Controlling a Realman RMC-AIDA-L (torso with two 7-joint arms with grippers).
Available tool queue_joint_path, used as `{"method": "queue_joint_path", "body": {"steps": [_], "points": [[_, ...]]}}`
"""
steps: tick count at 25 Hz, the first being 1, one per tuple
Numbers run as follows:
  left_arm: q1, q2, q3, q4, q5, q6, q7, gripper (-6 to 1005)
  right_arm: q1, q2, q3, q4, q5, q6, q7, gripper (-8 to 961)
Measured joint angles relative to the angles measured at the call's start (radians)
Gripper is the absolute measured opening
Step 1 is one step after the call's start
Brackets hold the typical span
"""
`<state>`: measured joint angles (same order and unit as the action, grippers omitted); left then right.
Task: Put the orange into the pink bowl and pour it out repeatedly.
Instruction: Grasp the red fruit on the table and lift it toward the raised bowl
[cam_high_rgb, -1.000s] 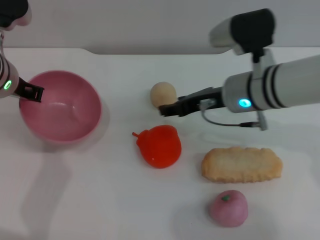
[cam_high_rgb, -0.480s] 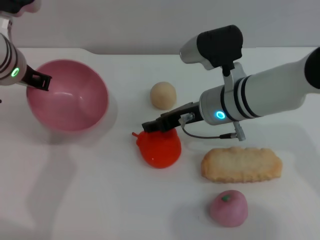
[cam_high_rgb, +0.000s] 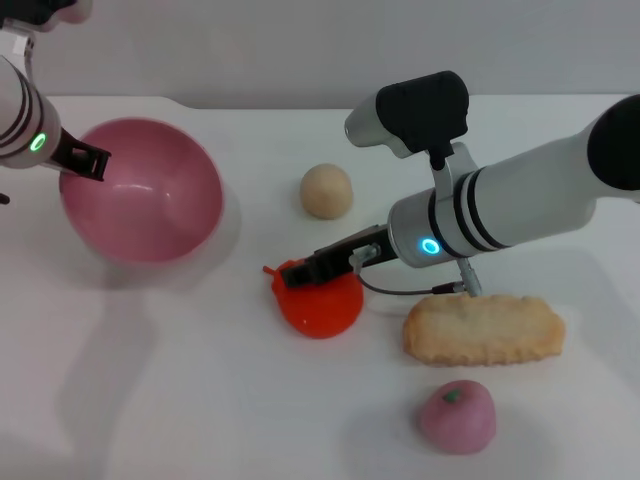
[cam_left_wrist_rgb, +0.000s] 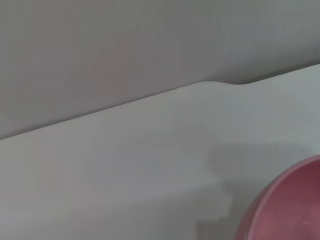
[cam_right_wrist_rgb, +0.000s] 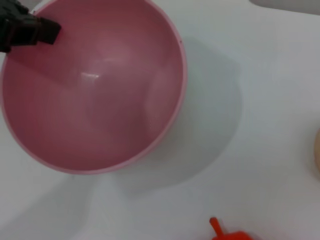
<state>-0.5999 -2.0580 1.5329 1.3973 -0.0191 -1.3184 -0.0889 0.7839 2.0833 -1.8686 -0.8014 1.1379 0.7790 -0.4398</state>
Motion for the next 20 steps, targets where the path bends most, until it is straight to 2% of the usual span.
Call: {"method": "queue_joint_path", "body": {"steps": [6, 9, 16, 20], "points": [[0.002, -0.001, 0.000, 0.000, -0.001, -0.001, 0.000, 105, -0.012, -0.004, -0.001, -0.029, -0.039, 0.000, -0.001, 527], [0.002, -0.001, 0.000, 0.000, -0.001, -0.001, 0.000, 106, -0.021, -0.004, -0.002, -0.055, -0.066, 0.003, -0.002, 266], [0.004, -0.001, 0.004, 0.000, -0.006, -0.001, 0.000, 108, -0.062, -0.006, 0.004, -0.111, -0.079, 0.007, -0.003, 155], [0.007, -0.002, 0.012, 0.000, -0.009, 0.001, 0.000, 109, -0.133, -0.011, 0.023, -0.246, -0.143, 0.036, 0.028, 100]]}}
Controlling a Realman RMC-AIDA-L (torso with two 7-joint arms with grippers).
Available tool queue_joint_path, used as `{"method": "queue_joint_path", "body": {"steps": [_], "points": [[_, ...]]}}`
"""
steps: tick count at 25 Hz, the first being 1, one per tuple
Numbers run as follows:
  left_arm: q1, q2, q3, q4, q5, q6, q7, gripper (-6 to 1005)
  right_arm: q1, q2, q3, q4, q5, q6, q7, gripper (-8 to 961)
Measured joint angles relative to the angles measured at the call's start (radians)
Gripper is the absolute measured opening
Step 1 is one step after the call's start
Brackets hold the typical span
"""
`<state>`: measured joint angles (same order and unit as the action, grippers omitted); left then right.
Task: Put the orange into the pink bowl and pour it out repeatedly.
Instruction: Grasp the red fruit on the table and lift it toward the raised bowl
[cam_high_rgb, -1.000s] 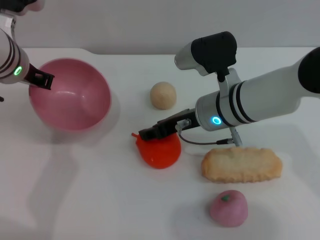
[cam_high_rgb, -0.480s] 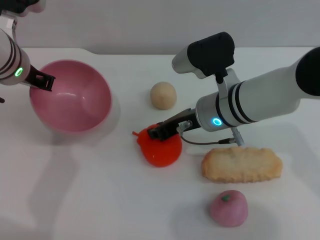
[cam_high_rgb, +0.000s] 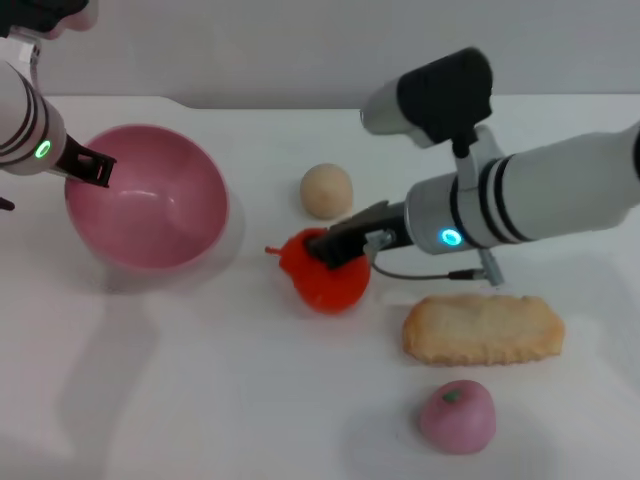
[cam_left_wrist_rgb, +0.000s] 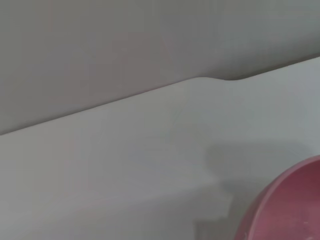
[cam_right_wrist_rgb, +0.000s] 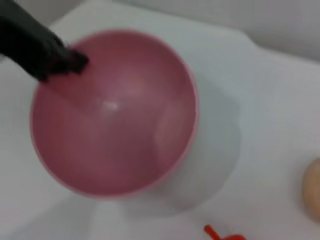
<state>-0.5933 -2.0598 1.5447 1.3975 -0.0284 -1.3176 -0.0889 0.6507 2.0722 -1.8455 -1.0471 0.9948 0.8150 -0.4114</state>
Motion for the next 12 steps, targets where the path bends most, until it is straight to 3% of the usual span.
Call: {"method": "queue_joint_path", "body": {"steps": [12], "points": [[0.003, -0.002, 0.020, -0.001, -0.053, -0.002, 0.016, 112, -0.221, 0.003, 0.138, -0.561, -0.236, 0.212, 0.094, 45]]}}
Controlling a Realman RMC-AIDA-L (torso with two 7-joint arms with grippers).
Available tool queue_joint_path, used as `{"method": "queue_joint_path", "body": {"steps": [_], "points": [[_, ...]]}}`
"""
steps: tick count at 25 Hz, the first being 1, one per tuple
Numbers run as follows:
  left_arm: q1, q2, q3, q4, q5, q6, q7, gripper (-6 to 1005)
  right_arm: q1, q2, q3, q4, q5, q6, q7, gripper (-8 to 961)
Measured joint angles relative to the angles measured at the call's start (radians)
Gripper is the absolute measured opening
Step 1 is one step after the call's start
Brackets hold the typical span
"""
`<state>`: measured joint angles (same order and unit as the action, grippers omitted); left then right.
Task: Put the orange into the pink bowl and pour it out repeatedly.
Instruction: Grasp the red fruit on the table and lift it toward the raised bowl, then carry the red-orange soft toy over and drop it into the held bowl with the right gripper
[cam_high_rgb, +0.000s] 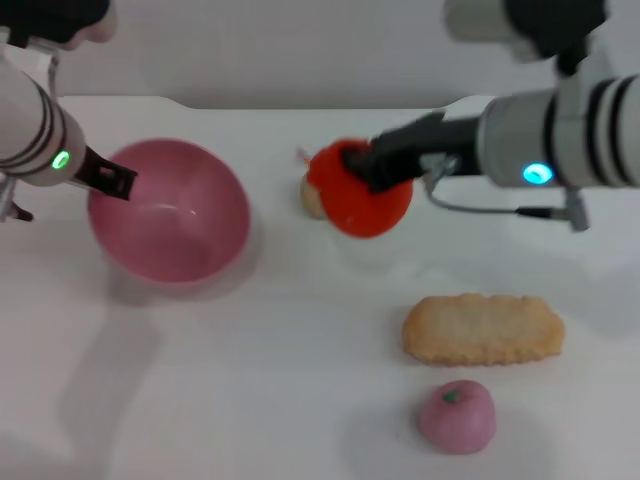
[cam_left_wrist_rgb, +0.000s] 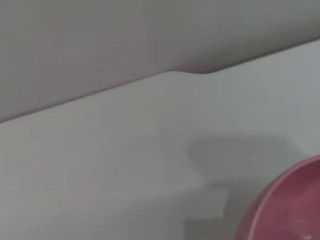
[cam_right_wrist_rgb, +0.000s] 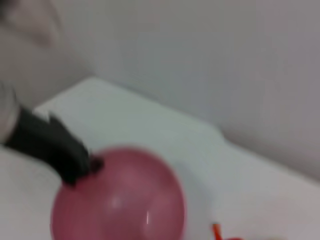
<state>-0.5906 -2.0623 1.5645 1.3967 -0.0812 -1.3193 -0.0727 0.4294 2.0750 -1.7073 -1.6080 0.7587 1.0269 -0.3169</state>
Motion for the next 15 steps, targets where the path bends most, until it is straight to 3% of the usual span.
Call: {"method": "queue_joint_path", "body": {"steps": [3, 7, 15], "points": [[0.000, 0.000, 0.009, 0.000, -0.020, 0.000, 0.007, 113, -0.038, 0.002, 0.030, -0.129, -0.023, 0.041, 0.004, 48], [-0.028, -0.001, 0.117, -0.001, -0.114, 0.000, 0.016, 114, -0.057, 0.003, 0.044, -0.206, -0.037, 0.057, 0.007, 53], [-0.084, -0.006, 0.174, 0.007, -0.191, 0.028, 0.012, 117, -0.056, 0.004, -0.003, -0.155, -0.034, 0.040, 0.002, 62]]}}
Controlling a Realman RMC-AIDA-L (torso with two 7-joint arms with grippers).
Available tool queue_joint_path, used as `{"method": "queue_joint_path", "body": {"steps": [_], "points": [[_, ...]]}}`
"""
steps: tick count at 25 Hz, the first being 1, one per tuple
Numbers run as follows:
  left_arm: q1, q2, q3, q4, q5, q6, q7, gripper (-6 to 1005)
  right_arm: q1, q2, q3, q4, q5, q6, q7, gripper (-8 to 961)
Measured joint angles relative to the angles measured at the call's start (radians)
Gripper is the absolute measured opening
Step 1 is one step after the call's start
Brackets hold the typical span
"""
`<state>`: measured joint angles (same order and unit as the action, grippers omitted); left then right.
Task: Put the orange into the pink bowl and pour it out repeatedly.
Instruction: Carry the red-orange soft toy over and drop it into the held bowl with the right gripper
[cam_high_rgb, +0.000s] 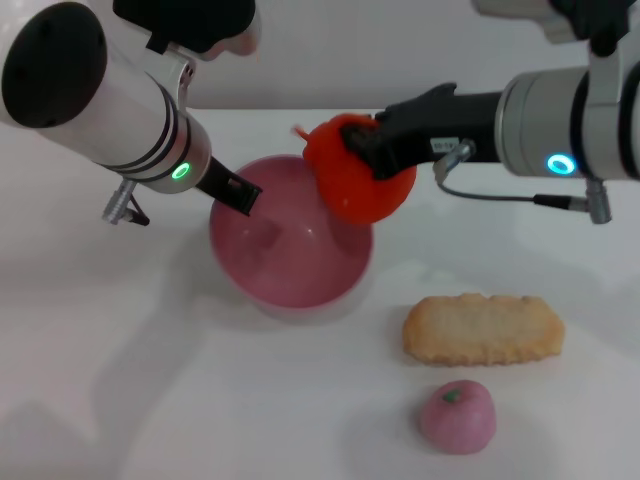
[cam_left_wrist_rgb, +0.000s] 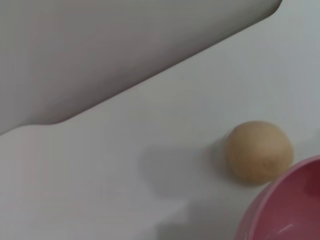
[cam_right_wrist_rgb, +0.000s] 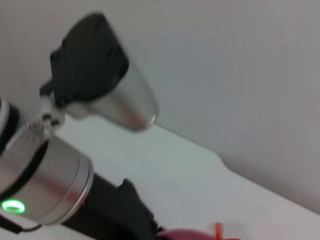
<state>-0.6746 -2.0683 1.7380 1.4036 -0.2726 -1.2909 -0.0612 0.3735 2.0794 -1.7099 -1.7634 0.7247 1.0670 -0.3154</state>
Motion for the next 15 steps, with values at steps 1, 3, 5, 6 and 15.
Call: {"method": "queue_joint_path", "body": {"steps": [1, 3, 5, 6, 15], "points": [[-0.003, 0.000, 0.000, 0.001, -0.004, 0.004, 0.000, 117, 0.000, 0.000, -0.006, 0.011, 0.000, -0.008, 0.000, 63], [-0.006, 0.000, 0.002, 0.001, -0.008, 0.010, 0.000, 117, 0.003, -0.001, -0.019, 0.040, 0.002, -0.025, -0.005, 65], [-0.008, 0.000, 0.003, 0.000, -0.015, 0.014, 0.001, 118, 0.011, -0.003, -0.027, 0.065, 0.006, -0.037, -0.008, 67], [-0.009, 0.000, 0.003, 0.000, -0.017, 0.015, 0.002, 118, 0.016, -0.003, -0.030, 0.077, 0.007, -0.041, -0.008, 68], [-0.010, 0.004, 0.003, -0.007, -0.045, 0.033, 0.010, 121, 0.046, -0.005, -0.042, 0.125, 0.012, -0.077, -0.018, 161]]}}
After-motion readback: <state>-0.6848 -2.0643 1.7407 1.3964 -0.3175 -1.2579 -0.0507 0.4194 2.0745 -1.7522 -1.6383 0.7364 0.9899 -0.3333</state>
